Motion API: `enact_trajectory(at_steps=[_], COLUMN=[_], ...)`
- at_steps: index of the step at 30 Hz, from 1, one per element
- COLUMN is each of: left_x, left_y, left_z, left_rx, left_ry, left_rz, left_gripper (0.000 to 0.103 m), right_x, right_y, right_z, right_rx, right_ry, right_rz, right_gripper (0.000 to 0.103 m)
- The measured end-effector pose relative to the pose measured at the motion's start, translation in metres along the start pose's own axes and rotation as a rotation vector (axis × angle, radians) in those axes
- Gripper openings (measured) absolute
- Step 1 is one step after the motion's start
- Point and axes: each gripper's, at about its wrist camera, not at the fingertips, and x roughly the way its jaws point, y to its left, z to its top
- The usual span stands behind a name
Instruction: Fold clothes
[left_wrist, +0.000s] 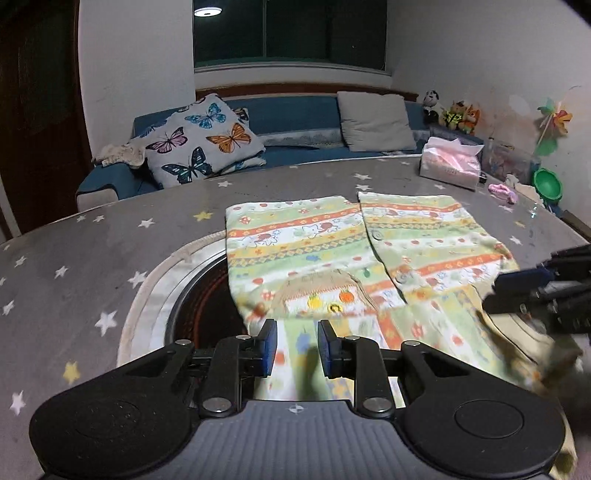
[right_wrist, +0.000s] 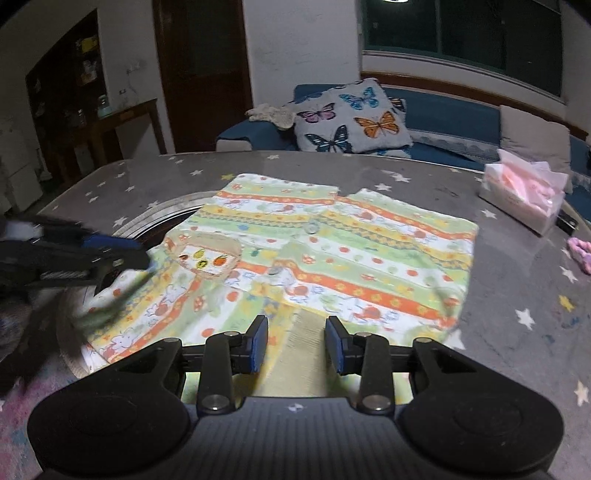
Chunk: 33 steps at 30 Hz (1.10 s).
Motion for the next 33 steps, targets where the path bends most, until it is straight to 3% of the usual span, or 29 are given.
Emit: enact_trajectory(at_steps=[5,8,13,15,20,27,30,33], left_x=[0.018,0.008,-0.029,-0.043,-0.072,-0.087,-0.085,-0.08], left_y=[0.005,0.004,-0.009,-0.018,-0.044,-0.083,-0.096,-0.102], left_z=[0.002,0.0,-0.014,-0.025,-0.056,-0.09,-0.091,-0.084], left_rx=[0.004,0.029,0.154,0.235,0.45,0.628,0.647,0.628], left_ry=[0.024,0.019,-0.021,-0.037,-0.068,-0.109,-0.132,-0.15], left_rz=[0.006,0.015,0.012,0.021,0.051,-0.035,-0.073,-0.098], left_gripper=[0.024,0.025,0.027,0.04,0.053,0.059,0.059,0.059], right_x=[0.008,0.002,-0.015,-0.02,-0.033,-0.05,-0.058,-0.068], right_y=[0.0,0.002,0.01,0.011,0.01,0.008,0.009,0.017], right_z=[-0.003,-0.004,-0.013,-0.02,-0.031,-0.04,-0.043,-0.047], right_rx=[-0.021,-0.043,-0.121,-0.149,-0.178,-0.213,-0.236,-0.293], right_ry=[0.036,0.038,0.071,0.088,0.101,0.113,0.113,0.099], right_rz=[0.009,0.011,0.034,0.029,0.019,0.003,-0.002,-0.001], right_gripper=[0.034,0.034,0.034,0.036,0.039,0.04,0.041,0.051])
